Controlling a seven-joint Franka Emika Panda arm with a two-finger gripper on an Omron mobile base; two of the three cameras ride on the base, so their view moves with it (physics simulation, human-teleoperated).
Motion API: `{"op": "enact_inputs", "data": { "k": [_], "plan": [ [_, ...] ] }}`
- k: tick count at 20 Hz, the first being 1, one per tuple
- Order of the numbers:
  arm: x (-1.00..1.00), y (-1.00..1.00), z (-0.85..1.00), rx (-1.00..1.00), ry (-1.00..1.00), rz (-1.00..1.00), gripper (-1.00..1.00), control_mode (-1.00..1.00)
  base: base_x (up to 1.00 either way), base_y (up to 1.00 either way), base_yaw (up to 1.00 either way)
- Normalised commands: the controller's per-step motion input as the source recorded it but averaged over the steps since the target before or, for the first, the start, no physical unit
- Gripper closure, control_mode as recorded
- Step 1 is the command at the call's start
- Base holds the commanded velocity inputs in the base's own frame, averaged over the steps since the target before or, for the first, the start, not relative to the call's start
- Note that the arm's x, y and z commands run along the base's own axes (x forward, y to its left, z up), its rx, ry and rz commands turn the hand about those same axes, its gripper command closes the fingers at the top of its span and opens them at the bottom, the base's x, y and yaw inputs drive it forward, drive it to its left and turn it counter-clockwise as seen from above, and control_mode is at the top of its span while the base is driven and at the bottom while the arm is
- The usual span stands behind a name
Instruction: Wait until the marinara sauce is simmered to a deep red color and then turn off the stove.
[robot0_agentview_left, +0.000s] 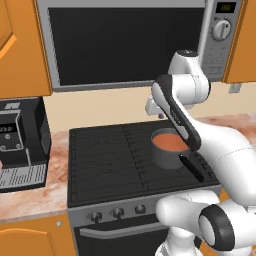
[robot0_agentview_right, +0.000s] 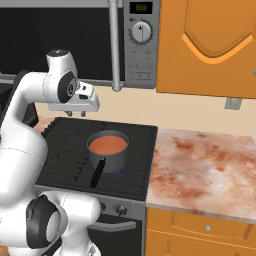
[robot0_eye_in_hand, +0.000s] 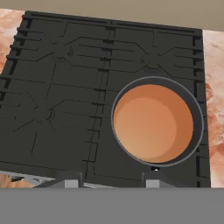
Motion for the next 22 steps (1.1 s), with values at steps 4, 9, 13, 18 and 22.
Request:
{"op": "enact_inputs", "data": {
  "k": [4,9,13,18,22],
  "plan": [
    [-0.36,0.0,-0.2,-0.04,-0.01,0.02,-1.0,-1.0,0.0,0.0,0.0],
    [0.0,0.0,0.0,0.0,0.0,0.0,-1.0,-1.0,0.0,0.0,0.0],
    [0.0,0.0,0.0,0.0,0.0,0.0,-1.0,-1.0,0.0,0.0,0.0],
    [0.0,0.0,0.0,0.0,0.0,0.0,-1.0,-1.0,0.0,0.0,0.0],
    [0.0,0.0,0.0,0.0,0.0,0.0,-1.0,-1.0,0.0,0.0,0.0]
  ]
}}
